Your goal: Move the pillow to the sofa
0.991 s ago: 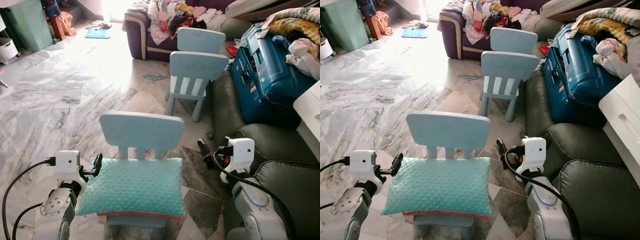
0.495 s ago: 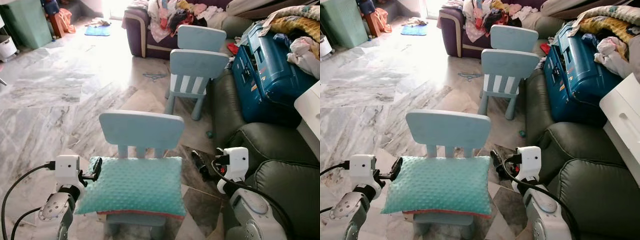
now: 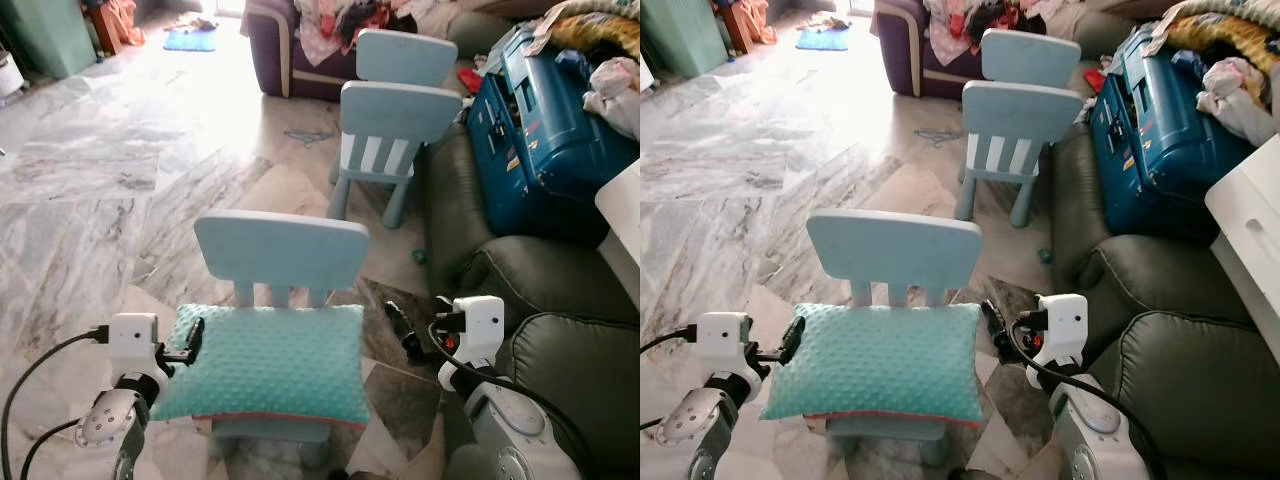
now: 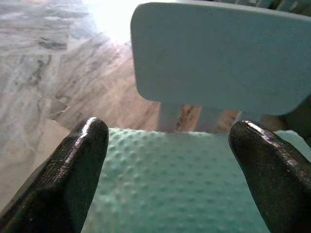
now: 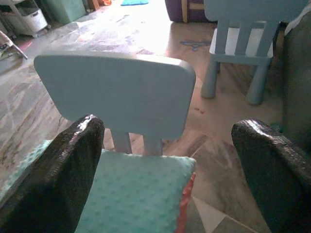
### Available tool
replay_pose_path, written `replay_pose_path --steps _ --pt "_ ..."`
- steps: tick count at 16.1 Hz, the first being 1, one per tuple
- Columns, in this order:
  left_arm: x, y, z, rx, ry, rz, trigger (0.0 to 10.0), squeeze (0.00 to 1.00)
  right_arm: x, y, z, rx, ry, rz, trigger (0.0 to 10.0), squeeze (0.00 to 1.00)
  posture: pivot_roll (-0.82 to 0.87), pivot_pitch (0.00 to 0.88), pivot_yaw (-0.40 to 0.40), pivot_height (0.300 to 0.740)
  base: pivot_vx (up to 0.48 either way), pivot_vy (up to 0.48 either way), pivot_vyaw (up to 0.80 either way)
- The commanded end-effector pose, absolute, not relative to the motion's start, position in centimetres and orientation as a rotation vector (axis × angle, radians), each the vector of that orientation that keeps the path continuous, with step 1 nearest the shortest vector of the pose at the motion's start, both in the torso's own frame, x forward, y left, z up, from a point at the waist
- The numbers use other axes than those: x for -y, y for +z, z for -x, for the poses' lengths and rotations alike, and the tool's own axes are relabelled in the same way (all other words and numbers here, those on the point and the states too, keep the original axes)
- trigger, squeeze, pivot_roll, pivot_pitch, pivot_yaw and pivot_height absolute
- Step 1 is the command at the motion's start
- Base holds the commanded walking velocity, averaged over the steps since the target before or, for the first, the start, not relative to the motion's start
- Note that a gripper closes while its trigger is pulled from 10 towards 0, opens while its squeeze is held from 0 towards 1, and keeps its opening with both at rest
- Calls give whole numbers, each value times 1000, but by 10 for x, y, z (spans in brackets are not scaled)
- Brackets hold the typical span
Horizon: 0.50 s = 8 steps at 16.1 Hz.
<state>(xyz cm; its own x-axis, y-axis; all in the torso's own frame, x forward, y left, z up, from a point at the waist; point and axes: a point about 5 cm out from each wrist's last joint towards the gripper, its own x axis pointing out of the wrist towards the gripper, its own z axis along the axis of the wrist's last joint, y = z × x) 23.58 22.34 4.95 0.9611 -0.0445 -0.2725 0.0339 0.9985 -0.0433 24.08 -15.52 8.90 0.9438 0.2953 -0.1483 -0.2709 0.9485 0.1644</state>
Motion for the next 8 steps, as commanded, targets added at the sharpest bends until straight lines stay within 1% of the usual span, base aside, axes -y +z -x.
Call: replay_pose_path --steps 1,5,8 --pt "-220 49 -233 -282 -57 39 10000 0 157 92 -238 -167 284 -142 10000 0 -59 160 -65 740 0 0 0" --pt "-219 51 -233 -279 -64 41 10000 0 155 93 -237 -171 298 -133 10000 0 -60 163 -66 740 0 0 0" --pt "-218 51 -233 -278 -69 43 10000 0 154 93 -237 -170 302 -129 10000 0 -61 161 -66 715 0 0 0"
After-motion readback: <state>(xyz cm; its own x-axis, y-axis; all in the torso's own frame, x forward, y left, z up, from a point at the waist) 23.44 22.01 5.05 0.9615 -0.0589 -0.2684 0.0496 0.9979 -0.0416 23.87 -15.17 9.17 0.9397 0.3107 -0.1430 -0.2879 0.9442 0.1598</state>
